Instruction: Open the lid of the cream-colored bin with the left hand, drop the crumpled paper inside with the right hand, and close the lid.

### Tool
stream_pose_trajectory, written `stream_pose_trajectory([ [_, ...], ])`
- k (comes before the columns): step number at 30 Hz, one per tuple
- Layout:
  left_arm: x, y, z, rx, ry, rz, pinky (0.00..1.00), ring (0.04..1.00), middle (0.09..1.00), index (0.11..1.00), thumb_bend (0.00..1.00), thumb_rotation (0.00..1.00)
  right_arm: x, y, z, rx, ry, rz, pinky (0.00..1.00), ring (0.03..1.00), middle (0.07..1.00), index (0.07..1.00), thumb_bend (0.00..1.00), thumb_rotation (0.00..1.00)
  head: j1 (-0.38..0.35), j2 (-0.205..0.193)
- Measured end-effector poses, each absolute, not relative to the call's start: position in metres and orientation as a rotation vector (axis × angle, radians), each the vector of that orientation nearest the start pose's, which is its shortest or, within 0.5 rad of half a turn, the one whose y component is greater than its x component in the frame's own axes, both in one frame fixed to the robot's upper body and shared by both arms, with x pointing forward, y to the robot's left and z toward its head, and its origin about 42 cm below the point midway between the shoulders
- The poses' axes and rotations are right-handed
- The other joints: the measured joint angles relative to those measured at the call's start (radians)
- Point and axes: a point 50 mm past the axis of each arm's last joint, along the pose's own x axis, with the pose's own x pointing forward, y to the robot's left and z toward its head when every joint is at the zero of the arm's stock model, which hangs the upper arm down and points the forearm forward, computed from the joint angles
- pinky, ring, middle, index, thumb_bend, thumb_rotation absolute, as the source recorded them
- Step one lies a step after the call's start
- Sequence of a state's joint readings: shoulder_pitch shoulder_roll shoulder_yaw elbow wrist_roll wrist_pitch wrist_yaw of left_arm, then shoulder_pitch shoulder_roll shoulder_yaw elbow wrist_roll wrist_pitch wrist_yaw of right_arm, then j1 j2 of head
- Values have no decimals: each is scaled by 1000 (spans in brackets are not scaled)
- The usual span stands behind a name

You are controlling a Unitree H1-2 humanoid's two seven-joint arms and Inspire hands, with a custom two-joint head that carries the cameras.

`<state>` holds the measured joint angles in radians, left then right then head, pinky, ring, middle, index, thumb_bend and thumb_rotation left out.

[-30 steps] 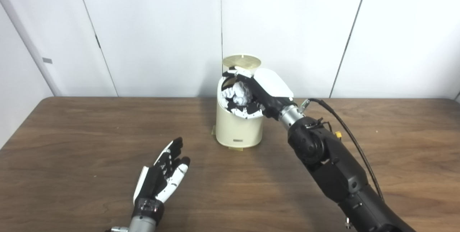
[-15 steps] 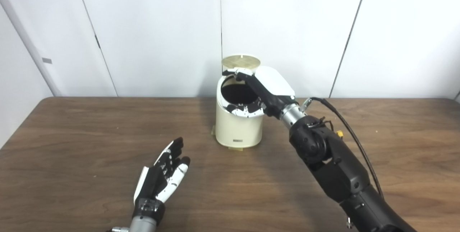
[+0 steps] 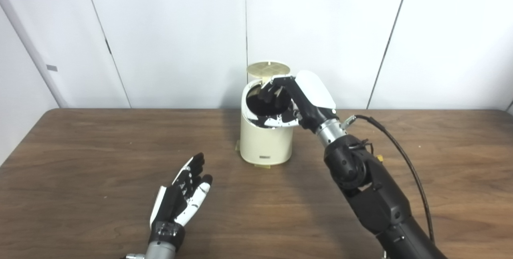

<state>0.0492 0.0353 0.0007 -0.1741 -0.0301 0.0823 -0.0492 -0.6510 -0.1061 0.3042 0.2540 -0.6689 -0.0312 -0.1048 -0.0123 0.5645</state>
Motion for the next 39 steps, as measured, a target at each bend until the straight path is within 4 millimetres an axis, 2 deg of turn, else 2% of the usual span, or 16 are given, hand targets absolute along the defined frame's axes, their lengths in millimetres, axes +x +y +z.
stream_pose_trajectory([
  [8, 268, 221, 122, 7, -54, -41, 1000, 963, 944, 971, 477, 459, 444, -120, 257, -831, -581, 114, 309, 394, 523, 513, 494, 0, 2, -3],
  [14, 268, 222, 121, 10, -57, -38, 1000, 964, 942, 966, 474, 468, 431, -135, 266, -763, -610, 55, 332, 398, 515, 493, 497, 0, -9, -5],
  [20, 273, 228, 122, 10, -59, -11, 1000, 962, 935, 969, 422, 448, 408, -176, 265, -698, -552, -33, 392, 403, 501, 489, 502, 0, -23, -3],
  [22, 278, 231, 124, 13, -64, -6, 1000, 963, 934, 970, 413, 450, 399, -192, 264, -703, -507, -53, 352, 411, 509, 501, 500, 0, -23, -5],
  [25, 289, 234, 132, 22, -82, -6, 1000, 970, 935, 968, 429, 473, 382, -214, 261, -654, -445, -86, 340, 434, 501, 513, 501, 0, -21, -3],
  [26, 294, 235, 137, 28, -90, -8, 1000, 973, 938, 970, 426, 476, 375, -222, 258, -620, -409, -93, 381, 428, 495, 517, 511, 0, -20, -3],
  [28, 304, 237, 145, 38, -103, -12, 1000, 972, 935, 971, 420, 481, 365, -232, 252, -584, -355, -102, 396, 420, 494, 527, 514, 0, -20, -3],
  [30, 315, 238, 156, 51, -119, -17, 1000, 977, 933, 966, 404, 500, 354, -240, 242, -550, -306, -104, 452, 524, 587, 503, 508, 131, -23, -5],
  [31, 320, 239, 160, 57, -121, -20, 1000, 978, 932, 964, 402, 504, 348, -244, 237, -539, -288, -104, 462, 541, 603, 500, 507, 149, -23, -5],
  [33, 330, 239, 172, 78, -134, -27, 1000, 974, 930, 959, 425, 526, 339, -251, 221, -515, -237, -103, 599, 676, 706, 679, 568, 514, -28, -5],
  [36, 341, 238, 189, 113, -166, -33, 1000, 965, 930, 953, 429, 531, 325, -258, 200, -500, -160, -107, 726, 762, 777, 765, 590, 702, -32, -5],
  [39, 349, 234, 201, 134, -195, -53, 992, 959, 935, 957, 424, 571, 317, -262, 184, -479, -114, -114, 734, 819, 850, 843, 632, 857, -29, -6],
])
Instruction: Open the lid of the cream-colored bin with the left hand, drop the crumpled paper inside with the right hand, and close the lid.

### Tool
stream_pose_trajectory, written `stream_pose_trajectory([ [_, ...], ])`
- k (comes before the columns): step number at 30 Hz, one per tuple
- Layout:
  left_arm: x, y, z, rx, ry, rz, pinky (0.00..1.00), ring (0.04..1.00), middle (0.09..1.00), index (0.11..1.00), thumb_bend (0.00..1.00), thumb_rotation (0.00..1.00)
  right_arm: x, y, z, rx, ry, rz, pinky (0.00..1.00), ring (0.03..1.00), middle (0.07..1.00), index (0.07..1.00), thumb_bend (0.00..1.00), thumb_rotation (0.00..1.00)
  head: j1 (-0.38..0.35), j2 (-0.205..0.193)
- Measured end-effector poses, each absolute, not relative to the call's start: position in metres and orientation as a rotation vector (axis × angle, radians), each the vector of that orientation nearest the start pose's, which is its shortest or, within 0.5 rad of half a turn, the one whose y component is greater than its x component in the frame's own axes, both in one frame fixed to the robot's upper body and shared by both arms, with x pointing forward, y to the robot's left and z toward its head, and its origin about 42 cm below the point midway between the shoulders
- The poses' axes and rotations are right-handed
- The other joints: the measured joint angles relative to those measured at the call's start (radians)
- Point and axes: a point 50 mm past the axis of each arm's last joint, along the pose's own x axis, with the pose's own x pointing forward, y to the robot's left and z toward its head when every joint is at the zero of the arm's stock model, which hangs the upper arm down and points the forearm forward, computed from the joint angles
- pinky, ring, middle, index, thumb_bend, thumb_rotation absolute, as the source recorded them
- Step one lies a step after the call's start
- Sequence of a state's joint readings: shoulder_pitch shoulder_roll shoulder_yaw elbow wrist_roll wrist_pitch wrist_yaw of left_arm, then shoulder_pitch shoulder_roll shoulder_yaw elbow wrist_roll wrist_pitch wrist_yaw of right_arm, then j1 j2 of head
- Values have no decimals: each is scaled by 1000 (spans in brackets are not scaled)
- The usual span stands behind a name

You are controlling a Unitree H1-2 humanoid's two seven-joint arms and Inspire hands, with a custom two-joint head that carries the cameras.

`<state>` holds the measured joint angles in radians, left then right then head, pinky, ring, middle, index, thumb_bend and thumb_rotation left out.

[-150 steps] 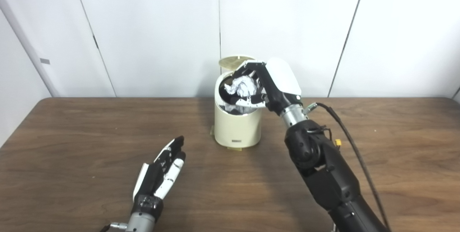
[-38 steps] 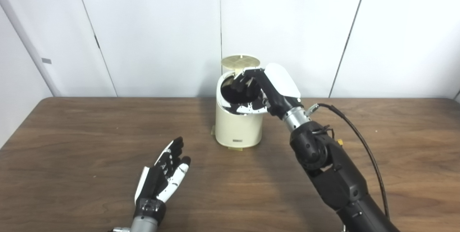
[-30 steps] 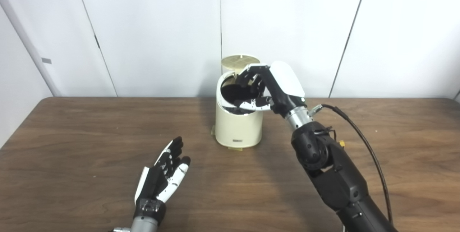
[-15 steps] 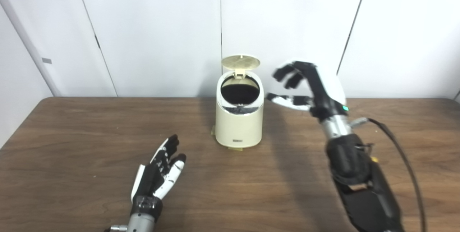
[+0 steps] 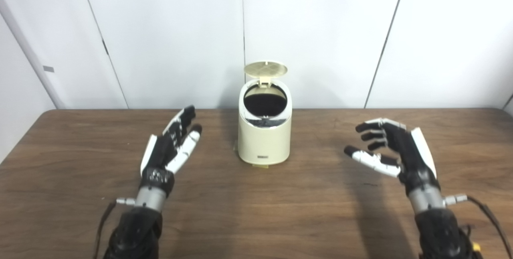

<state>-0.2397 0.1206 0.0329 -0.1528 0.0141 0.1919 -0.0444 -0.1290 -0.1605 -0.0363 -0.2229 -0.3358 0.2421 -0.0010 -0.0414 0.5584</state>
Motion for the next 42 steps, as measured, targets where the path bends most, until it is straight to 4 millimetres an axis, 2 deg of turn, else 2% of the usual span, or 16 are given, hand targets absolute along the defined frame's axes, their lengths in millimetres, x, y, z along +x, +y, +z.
stream_pose_trajectory([
  [3, 358, 226, 212, 171, -216, -81, 931, 932, 922, 944, 456, 617, 311, -264, 170, -413, -90, -110, 797, 889, 899, 899, 644, 927, 3, -3],
  [8, 376, 217, 239, 225, -283, -105, 917, 931, 927, 938, 446, 629, 300, -252, 151, -304, -56, -128, 805, 881, 866, 889, 620, 984, 3, -20],
  [12, 389, 208, 260, 254, -323, -133, 933, 947, 940, 950, 456, 649, 298, -241, 145, -219, -82, -142, 818, 863, 851, 881, 579, 969, 5, -29],
  [15, 399, 203, 275, 307, -346, -159, 929, 950, 941, 945, 459, 686, 298, -241, 140, -159, -98, -156, 845, 865, 846, 877, 585, 954, 5, -37],
  [17, 408, 201, 282, 366, -352, -163, 931, 942, 933, 936, 495, 712, 297, -240, 139, -124, -102, -163, 864, 865, 848, 880, 600, 965, 5, -43],
  [21, 426, 194, 300, 487, -378, -158, 909, 928, 923, 928, 546, 727, 293, -235, 134, -87, -89, -160, 875, 866, 850, 884, 609, 973, 6, -48],
  [26, 441, 180, 321, 578, -417, -181, 899, 942, 942, 935, 544, 703, 289, -230, 130, -49, -79, -156, 876, 857, 843, 885, 605, 960, 6, -51],
  [30, 447, 169, 327, 664, -431, -206, 865, 941, 956, 937, 540, 708, 289, -227, 131, -50, -90, -150, 872, 854, 841, 890, 621, 960, 2, -51],
  [36, 458, 167, 316, 937, -411, -227, 879, 984, 976, 908, 567, 757, 287, -225, 130, -121, -91, -161, 803, 816, 815, 881, 600, 999, -3, -48],
  [38, 458, 166, 314, 1007, -408, -240, 848, 973, 973, 886, 589, 757, 286, -224, 130, -144, -90, -166, 797, 813, 810, 882, 571, 1000, -6, -46],
  [42, 458, 163, 310, 1120, -417, -251, 878, 992, 961, 811, 587, 743, 285, -222, 130, -161, -91, -166, 813, 823, 814, 891, 544, 1000, -9, -44],
])
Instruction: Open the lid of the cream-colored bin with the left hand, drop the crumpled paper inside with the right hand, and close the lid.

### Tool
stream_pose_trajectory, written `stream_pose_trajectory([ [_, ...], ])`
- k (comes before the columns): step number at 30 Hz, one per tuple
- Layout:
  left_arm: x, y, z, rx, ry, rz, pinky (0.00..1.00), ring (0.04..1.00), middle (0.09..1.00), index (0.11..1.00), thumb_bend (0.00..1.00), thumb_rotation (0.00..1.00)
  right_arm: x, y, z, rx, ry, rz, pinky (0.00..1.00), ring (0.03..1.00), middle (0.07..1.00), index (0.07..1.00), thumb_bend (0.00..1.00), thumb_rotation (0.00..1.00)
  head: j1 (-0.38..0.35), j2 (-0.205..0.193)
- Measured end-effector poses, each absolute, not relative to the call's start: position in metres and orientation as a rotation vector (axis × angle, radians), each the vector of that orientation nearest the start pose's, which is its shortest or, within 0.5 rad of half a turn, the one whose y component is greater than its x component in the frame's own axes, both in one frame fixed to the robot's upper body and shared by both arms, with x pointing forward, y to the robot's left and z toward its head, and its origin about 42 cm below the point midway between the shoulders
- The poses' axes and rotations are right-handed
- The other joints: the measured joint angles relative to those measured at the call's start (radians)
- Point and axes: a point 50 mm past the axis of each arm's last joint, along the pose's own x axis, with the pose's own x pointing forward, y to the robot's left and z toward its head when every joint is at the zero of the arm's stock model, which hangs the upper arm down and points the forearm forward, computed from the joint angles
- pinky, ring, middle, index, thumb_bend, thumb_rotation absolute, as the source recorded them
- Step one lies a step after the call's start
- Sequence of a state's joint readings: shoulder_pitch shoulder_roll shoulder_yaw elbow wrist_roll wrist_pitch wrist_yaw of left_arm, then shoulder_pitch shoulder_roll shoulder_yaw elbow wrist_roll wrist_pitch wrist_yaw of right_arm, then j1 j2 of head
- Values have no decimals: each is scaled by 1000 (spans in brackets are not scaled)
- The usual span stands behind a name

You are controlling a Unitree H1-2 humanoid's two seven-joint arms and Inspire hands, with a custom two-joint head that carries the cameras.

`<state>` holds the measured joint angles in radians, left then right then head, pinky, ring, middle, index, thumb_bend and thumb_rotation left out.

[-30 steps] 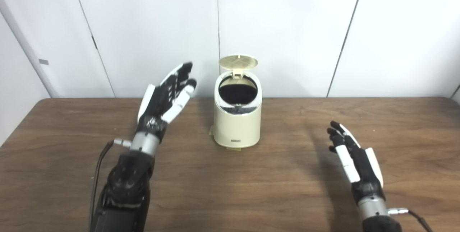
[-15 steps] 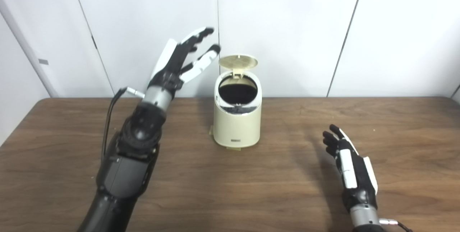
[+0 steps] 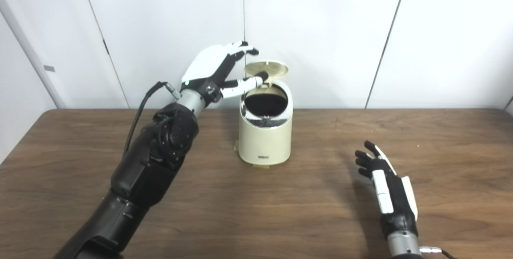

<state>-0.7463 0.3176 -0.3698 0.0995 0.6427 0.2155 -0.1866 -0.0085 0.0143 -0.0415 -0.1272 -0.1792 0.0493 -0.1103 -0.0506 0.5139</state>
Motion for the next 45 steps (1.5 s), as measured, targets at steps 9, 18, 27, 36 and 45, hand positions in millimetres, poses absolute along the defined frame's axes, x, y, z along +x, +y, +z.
stream_pose_trajectory([
  [9, 456, 159, 305, 1194, -405, -293, 845, 970, 932, 681, 582, 772, 285, -223, 130, -172, -92, -175, 797, 819, 813, 901, 492, 988, -6, 9],
  [18, 446, 162, 296, 1184, -401, -330, 833, 955, 912, 669, 583, 793, 285, -224, 130, -207, -82, -197, 767, 812, 806, 894, 512, 997, -14, 23],
  [27, 433, 156, 280, 1190, -387, -365, 862, 970, 916, 675, 571, 815, 287, -222, 131, -246, -80, -203, 751, 812, 806, 915, 520, 992, -21, 31],
  [36, 433, 151, 267, 1244, -400, -378, 821, 950, 918, 706, 608, 857, 287, -221, 130, -285, -62, -200, 747, 809, 809, 918, 490, 971, -29, 40],
  [45, 439, 131, 268, 1554, -508, -382, 982, 1000, 981, 783, 611, 978, 287, -215, 134, -289, -65, -183, 767, 822, 808, 934, 512, 976, -35, 46],
])
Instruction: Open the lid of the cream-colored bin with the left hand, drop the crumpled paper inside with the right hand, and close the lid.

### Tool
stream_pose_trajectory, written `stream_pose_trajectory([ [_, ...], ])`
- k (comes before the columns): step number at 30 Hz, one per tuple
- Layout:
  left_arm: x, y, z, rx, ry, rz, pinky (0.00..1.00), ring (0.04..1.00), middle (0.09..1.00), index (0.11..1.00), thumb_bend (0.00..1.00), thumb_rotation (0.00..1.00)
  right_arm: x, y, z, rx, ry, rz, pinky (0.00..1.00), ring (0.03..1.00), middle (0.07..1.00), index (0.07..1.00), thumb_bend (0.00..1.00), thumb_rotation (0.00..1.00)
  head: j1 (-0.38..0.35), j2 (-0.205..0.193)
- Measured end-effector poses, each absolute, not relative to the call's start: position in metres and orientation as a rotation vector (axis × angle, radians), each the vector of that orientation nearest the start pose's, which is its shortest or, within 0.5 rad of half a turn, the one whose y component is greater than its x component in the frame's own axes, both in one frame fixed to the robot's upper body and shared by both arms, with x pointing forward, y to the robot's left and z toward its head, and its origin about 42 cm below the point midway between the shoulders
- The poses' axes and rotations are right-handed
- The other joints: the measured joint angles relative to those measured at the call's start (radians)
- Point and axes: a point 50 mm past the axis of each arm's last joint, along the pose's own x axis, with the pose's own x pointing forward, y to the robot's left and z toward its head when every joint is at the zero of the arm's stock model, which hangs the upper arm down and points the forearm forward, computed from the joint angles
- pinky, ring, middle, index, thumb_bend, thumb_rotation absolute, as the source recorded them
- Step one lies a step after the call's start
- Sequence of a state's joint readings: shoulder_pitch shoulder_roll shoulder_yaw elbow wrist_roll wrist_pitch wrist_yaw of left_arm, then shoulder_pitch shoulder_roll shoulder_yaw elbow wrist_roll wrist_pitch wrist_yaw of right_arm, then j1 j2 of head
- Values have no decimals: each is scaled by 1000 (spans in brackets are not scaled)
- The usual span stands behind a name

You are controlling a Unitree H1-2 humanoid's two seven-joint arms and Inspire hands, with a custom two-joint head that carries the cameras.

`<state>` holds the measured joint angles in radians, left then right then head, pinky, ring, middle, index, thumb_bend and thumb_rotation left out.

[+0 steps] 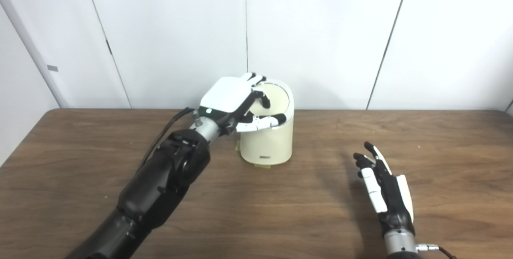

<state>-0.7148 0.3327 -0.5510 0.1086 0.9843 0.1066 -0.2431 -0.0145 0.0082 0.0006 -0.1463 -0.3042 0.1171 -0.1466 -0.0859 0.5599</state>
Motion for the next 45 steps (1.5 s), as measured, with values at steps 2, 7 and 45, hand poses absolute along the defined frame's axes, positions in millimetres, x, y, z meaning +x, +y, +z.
stream_pose_trajectory([
  [2, 439, 127, 268, 1606, -533, -371, 996, 1000, 988, 773, 601, 948, 287, -214, 135, -289, -69, -180, 766, 821, 807, 936, 519, 975, 2, 0],
  [7, 436, 123, 263, 1680, -573, -346, 1000, 1000, 971, 738, 588, 894, 287, -215, 136, -287, -74, -184, 765, 815, 804, 940, 506, 966, 2, 3],
  [45, 311, 266, 183, 106, -101, -13, 971, 950, 936, 969, 386, 609, 285, -222, 137, -301, -50, -169, 718, 815, 831, 861, 537, 984, 12, 8],
])
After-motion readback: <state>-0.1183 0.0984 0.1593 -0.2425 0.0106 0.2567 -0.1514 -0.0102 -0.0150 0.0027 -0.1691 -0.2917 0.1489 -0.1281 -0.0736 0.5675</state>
